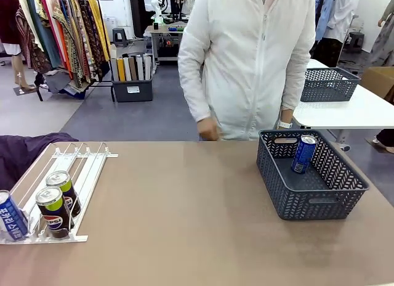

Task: Retrieve and store the cans from the dispenser.
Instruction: Pick up the last remaining can from one row of the Automatic Can Dispenser and place it in the middle of the table.

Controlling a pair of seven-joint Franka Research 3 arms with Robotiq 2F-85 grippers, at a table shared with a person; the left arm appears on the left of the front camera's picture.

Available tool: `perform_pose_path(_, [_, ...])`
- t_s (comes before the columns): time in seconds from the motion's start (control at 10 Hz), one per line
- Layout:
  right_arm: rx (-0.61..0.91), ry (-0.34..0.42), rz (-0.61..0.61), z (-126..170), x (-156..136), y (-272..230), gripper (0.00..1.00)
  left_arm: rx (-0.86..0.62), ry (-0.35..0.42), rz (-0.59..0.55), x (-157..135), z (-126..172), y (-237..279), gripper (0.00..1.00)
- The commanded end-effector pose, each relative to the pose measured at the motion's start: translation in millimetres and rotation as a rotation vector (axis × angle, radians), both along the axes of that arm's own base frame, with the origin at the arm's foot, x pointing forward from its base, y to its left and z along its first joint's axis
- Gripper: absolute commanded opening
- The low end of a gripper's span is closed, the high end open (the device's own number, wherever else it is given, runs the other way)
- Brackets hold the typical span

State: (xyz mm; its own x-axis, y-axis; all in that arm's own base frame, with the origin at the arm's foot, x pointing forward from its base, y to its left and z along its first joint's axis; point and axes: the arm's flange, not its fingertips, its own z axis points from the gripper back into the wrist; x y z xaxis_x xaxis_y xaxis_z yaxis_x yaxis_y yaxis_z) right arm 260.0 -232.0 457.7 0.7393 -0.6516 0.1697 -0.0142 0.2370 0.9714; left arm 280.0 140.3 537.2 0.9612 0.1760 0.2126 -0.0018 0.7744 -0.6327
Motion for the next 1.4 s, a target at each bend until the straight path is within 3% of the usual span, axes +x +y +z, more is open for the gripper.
perform_pose_path(0.0, [0.016,-0.023,-0.007,3,2,1,1.0,0.594,0.157,-0.078,9,-12,-54,1.0])
perform_pose_path(0.1, [0.016,-0.023,-0.007,3,2,1,1.0,0.679,0.163,-0.143,19,-17,-70,1.0])
perform_pose_path(0.2, [0.016,-0.023,-0.007,3,2,1,1.0,0.715,0.16,-0.138,28,-16,-81,1.0])
perform_pose_path(0.3, [0.016,-0.023,-0.007,3,2,1,1.0,0.655,0.135,-0.051,37,-11,-88,1.0])
perform_pose_path(0.4, [0.016,-0.023,-0.007,3,2,1,1.0,0.505,0.089,-0.074,21,-5,-82,1.0])
perform_pose_path(0.6, [0.016,-0.023,-0.007,3,2,1,1.0,0.505,0.089,-0.074,21,-5,-82,1.0])
perform_pose_path(0.8, [0.016,-0.023,-0.007,3,2,1,1.0,0.599,0.138,-0.05,45,-27,-94,1.0])
perform_pose_path(1.1, [0.016,-0.023,-0.007,3,2,1,1.0,0.58,0.247,0.051,57,-68,-80,1.0])
perform_pose_path(1.3, [0.016,-0.023,-0.007,3,2,1,1.0,0.521,0.311,0.058,60,-91,-76,1.0])
